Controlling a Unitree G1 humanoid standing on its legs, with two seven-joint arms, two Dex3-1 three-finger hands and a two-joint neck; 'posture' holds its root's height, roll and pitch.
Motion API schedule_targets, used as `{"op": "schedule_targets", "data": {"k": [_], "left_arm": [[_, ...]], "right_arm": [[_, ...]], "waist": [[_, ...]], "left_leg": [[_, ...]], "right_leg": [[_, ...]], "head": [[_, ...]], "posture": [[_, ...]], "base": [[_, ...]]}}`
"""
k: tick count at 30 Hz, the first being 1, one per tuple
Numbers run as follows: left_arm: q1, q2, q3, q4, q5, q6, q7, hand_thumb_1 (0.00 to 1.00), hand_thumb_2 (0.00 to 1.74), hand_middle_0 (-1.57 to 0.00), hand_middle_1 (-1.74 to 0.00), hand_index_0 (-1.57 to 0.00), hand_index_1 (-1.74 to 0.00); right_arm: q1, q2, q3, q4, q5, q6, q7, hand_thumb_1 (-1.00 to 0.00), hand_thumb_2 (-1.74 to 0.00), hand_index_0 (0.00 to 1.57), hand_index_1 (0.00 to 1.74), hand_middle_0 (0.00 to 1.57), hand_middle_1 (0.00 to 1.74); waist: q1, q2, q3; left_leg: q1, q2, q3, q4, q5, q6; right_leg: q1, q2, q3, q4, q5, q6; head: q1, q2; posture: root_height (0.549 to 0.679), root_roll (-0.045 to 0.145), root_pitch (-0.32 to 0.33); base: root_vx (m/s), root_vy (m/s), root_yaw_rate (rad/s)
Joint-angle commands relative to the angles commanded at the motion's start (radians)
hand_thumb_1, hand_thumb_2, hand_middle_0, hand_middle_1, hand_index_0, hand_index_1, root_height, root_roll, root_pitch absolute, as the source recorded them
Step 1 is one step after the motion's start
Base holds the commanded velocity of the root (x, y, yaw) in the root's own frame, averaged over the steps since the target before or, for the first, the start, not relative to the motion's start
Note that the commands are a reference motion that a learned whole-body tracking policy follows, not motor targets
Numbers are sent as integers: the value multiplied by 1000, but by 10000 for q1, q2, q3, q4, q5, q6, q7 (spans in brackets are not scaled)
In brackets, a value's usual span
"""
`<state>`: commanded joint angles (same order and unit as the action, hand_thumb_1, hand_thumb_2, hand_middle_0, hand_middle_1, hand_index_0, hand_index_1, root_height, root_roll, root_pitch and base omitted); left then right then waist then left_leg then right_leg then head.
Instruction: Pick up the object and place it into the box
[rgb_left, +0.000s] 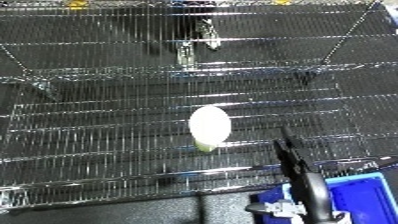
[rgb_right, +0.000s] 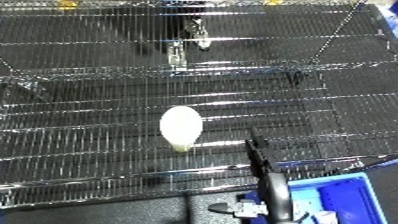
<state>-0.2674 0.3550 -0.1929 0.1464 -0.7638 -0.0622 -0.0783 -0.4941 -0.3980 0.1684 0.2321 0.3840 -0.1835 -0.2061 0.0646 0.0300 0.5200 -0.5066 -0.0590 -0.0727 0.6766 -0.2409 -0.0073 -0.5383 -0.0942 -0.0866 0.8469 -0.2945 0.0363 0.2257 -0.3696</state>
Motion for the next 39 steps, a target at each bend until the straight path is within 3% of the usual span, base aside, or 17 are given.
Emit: {"op": "schedule_targets", "data": {"k": [22,39], "left_arm": [[-299,-101,-303,-187,-135,-220,337,1000,1740,-1570,-1740,-1570,-1740],[-294,-42,-559,-505,-366,-300,535,1000,1740,-1570,-1740,-1570,-1740]], "right_arm": [[-1758,-264,195,945,260,-235,-39,0,0,0,0,0,0],[-3294,-701,611,2010,114,-188,17,0,0,0,0,0,0]], "waist": [[227,337,0],[573,601,0]], "left_leg": [[-893,-206,136,310,-169,82],[-1584,-380,126,605,-246,191]], "right_leg": [[-1040,-59,51,406,-17,-15],[-1725,-64,-51,718,-80,-91]], "head": [[1052,717],[1905,1303]], "posture": [[624,38,123],[618,37,165]], "base": [[13,26,20],[8,24,25]]}}
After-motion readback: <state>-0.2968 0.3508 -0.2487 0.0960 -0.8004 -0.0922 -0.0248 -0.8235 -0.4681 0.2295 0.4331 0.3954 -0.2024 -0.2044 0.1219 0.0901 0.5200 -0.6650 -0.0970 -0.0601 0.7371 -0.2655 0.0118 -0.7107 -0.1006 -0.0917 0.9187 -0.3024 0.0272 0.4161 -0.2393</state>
